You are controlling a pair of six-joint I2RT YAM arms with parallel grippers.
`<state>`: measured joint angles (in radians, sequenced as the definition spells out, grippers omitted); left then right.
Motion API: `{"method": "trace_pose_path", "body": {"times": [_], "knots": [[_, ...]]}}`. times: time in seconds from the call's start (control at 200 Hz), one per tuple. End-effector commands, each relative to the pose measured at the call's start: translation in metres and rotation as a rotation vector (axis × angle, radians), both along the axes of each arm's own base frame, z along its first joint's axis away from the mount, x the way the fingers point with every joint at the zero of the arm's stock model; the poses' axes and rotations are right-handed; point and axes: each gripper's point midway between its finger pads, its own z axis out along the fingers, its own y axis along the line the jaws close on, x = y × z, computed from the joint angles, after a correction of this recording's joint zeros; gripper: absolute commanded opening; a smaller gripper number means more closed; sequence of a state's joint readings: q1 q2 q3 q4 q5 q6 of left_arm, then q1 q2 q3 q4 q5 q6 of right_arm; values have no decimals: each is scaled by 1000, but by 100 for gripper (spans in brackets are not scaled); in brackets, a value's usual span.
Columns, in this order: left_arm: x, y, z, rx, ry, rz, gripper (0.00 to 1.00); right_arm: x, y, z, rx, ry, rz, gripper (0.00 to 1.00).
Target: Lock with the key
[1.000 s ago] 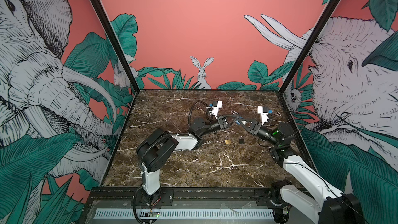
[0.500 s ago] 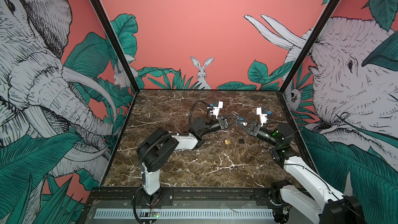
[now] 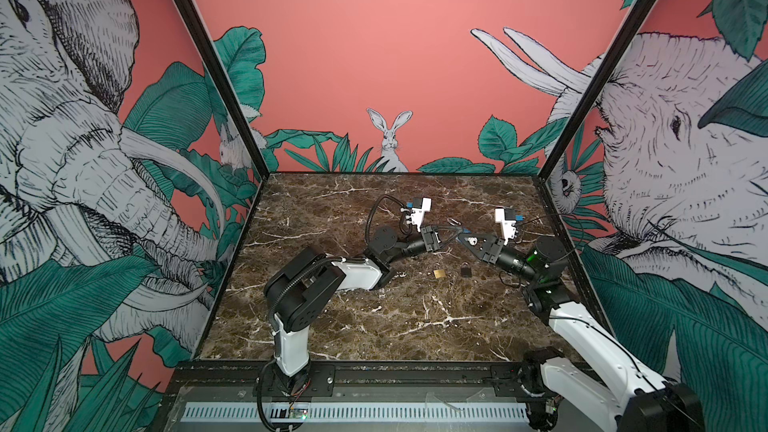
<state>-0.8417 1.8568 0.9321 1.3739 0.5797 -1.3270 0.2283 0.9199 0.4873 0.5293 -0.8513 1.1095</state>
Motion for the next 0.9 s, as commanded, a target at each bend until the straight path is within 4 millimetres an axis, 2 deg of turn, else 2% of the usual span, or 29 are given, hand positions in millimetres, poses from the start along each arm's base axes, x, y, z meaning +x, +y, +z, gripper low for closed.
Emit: {"method": "trace_pose_path", "body": {"times": [0.0, 0.29, 0.41, 0.425, 0.49, 0.55, 0.595, 0.61, 0.71, 0.75, 0.895], "knots": [[-8, 6, 16, -34, -44, -10, 0, -4, -4, 29, 11, -120, -2, 27], [-7, 7, 16, -34, -42, -9, 0, -3, -6, 31, 17, -126, 2, 18], [-5, 5, 17, -38, -43, -10, 0, -2, -5, 30, 22, -122, 11, 3], [-10, 3, 16, -31, -50, -40, 0, -2, -5, 30, 22, -123, 12, 0], [-11, 1, 16, -26, -59, -62, 1, -2, -6, 31, 23, -124, 12, 0], [-4, 5, 10, -13, -57, -61, 50, -2, -6, 31, 19, -120, 12, 0], [8, 14, 0, 6, -32, -27, 81, -1, -8, 30, 12, -113, 7, 0], [13, 17, -4, 11, -24, -12, 86, -1, -8, 30, 9, -112, 5, 0], [32, 41, -15, 37, -12, 43, 97, 0, -13, 28, -16, -90, -17, 0], [44, 56, -15, 43, -22, 87, 97, 0, -15, 29, -22, -89, -20, 0], [50, 79, -19, 119, -72, 129, 97, -2, -20, 31, -72, -80, -40, 0]]}}
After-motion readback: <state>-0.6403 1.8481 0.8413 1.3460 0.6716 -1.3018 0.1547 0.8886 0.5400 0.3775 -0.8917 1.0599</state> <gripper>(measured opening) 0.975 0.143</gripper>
